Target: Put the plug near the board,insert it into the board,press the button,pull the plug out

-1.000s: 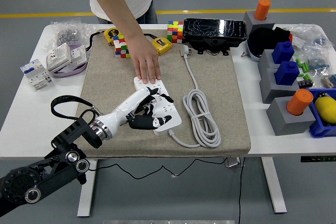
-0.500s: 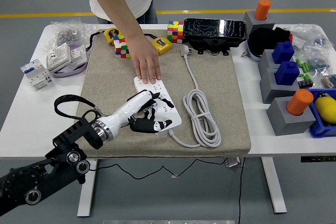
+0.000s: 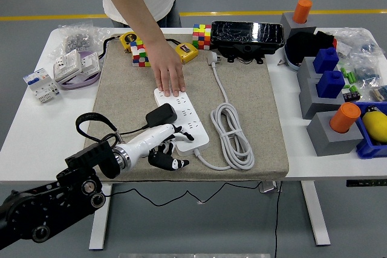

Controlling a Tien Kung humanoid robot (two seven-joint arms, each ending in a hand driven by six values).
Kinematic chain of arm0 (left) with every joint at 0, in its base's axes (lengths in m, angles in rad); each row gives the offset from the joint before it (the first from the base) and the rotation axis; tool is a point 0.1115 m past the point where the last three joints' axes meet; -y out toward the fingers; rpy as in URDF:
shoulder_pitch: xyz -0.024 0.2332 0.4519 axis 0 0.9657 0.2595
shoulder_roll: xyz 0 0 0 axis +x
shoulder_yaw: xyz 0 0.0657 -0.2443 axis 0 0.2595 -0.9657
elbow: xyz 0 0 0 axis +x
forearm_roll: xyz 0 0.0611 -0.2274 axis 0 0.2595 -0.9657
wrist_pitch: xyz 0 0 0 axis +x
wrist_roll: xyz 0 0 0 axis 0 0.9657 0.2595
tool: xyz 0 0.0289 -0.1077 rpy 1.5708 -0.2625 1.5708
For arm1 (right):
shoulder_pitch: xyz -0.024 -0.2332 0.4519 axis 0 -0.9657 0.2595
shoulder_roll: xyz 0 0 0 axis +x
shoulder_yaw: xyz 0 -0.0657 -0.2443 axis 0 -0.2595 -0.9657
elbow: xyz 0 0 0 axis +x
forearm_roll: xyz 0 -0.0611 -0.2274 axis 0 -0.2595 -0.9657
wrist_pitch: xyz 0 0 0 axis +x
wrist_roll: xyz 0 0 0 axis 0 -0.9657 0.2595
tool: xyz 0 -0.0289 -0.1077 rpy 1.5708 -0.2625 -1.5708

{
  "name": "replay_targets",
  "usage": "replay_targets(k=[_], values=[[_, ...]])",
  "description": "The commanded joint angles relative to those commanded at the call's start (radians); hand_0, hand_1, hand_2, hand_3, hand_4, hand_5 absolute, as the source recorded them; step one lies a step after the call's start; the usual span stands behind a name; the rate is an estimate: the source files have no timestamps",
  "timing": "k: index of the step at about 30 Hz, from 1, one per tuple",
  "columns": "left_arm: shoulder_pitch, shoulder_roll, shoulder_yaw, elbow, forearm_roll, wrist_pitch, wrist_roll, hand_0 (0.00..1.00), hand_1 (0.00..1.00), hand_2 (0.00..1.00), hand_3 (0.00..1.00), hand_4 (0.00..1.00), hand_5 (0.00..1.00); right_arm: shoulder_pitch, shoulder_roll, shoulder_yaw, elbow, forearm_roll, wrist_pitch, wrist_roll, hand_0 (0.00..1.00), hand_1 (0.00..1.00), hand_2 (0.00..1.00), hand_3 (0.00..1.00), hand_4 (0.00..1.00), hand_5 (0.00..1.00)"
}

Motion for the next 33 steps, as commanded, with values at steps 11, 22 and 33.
replay_targets(k=[11, 22, 33], values=[[0.001, -0.011, 0.006, 0.015, -0.003, 0.020, -0.010, 0.084, 0.060, 0.132, 0.781, 0.823, 0.164, -0.002, 0.002, -0.001, 0.001, 0.000, 0.000, 0.000, 0.528, 0.627, 0.597, 0.537, 0.877, 0.405], [-0.007, -0.022, 0.011, 0.034, 0.001, 0.022, -0.003, 0.080, 0.059, 0.132, 0.781, 0.806, 0.141, -0.003, 0.002, 0.004, 0.001, 0.000, 0.000, 0.000, 0.527, 0.628, 0.596, 0.536, 0.877, 0.405], [-0.001, -0.026, 0.019, 0.050, 0.016, 0.003, 0.025, 0.078, 0.059, 0.132, 0.771, 0.804, 0.136, -0.005, 0.004, 0.006, 0.000, -0.001, 0.000, 0.000, 0.528, 0.628, 0.595, 0.536, 0.876, 0.405]])
